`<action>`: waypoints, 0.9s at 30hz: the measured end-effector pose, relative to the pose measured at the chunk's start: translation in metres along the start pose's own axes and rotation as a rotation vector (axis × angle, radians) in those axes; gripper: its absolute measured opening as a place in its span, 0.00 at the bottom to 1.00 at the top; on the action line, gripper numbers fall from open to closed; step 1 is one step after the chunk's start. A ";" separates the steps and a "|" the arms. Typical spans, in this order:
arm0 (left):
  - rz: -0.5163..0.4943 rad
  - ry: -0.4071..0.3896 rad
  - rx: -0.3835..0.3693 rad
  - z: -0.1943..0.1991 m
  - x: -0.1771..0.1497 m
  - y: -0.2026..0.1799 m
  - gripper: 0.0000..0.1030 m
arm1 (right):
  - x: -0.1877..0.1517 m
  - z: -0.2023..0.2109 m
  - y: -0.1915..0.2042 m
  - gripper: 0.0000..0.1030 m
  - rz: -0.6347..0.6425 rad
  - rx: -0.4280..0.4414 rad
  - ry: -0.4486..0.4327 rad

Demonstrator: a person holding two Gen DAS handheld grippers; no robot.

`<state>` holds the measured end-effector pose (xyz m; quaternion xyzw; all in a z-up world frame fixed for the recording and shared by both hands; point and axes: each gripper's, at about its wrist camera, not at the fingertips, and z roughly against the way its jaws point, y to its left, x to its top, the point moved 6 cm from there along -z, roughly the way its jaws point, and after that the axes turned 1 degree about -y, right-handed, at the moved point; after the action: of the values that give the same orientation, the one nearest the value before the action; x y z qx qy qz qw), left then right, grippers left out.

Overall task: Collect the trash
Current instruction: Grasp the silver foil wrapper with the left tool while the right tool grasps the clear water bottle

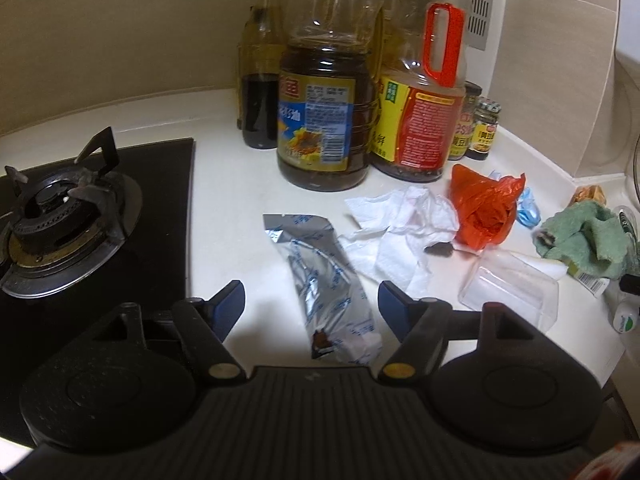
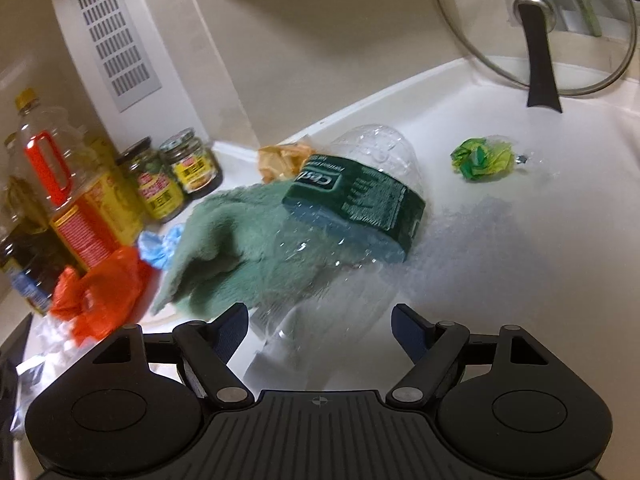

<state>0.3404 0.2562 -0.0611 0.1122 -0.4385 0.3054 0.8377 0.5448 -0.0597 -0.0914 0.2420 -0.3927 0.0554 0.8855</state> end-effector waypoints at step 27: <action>-0.070 0.049 0.006 -0.040 0.003 -0.014 0.69 | 0.003 0.017 -0.014 0.60 -0.111 0.032 -0.102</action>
<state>0.3767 0.2648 -0.0809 0.1225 -0.4126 0.2797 0.8582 0.5394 -0.0798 -0.0853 0.2801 -0.4226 -0.0001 0.8620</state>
